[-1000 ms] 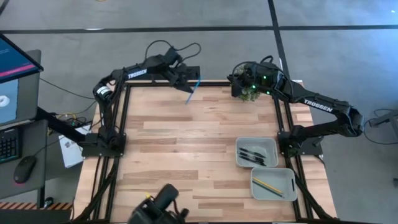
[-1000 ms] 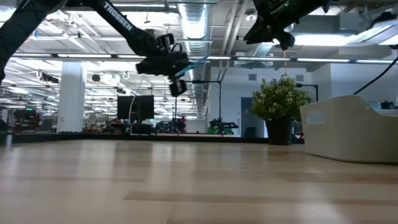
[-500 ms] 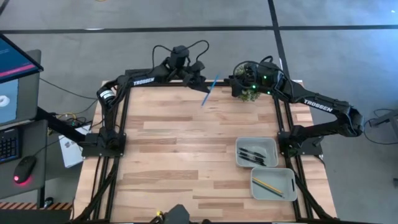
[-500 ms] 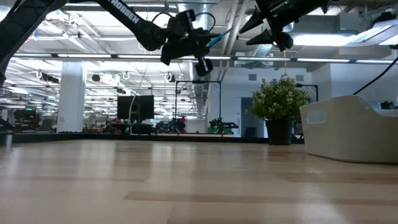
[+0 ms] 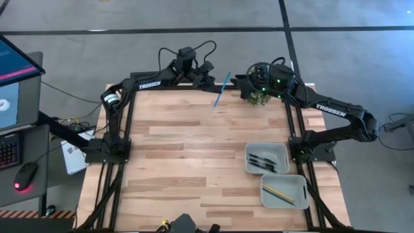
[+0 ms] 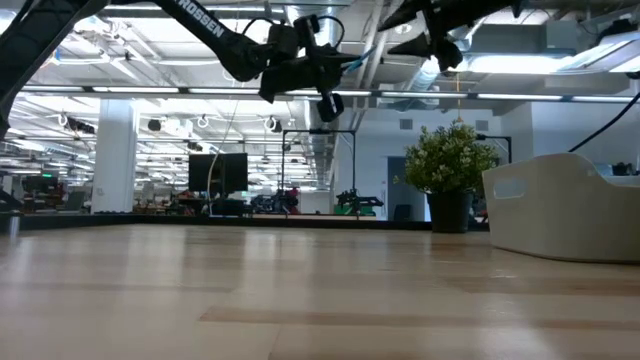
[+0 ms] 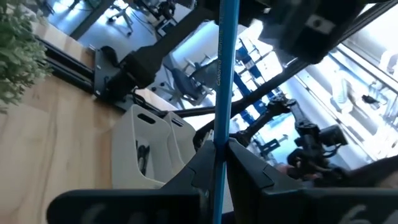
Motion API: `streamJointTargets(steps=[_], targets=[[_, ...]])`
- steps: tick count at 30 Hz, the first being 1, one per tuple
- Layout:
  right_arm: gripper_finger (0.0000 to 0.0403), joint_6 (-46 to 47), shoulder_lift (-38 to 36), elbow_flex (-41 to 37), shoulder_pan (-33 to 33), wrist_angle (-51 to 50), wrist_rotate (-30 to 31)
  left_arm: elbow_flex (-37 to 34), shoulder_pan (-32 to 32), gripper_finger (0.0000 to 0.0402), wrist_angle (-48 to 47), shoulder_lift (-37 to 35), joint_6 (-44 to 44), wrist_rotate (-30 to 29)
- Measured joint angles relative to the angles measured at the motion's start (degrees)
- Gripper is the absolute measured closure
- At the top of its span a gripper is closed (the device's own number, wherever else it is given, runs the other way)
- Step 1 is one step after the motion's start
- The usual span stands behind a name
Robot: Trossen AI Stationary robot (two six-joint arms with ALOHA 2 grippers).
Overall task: Sort pens & pencils
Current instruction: Put the blue pencil into the bottom gray bin
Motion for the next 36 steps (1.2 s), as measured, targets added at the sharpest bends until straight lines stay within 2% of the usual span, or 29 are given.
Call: streamJointTargets(steps=[8,16,21,36], targets=[[0.0154,6.2,0.0,0.0,0.3,2.5,1.2,0.0,0.0,0.0386,3.2,0.0,1.9,-1.0],[0.0154,6.7,0.2,0.0,0.4,4.1,1.7,0.0,-0.9,0.0386,15.1,0.0,-4.7,-3.2],[0.0154,6.4,0.2,0.0,1.9,7.3,1.7,0.0,-1.9,0.0386,15.4,0.0,-4.8,-4.6],[0.0154,5.8,0.2,0.0,3.0,7.2,1.7,0.0,-4.3,0.0386,16.5,0.0,-5.5,-6.6]])
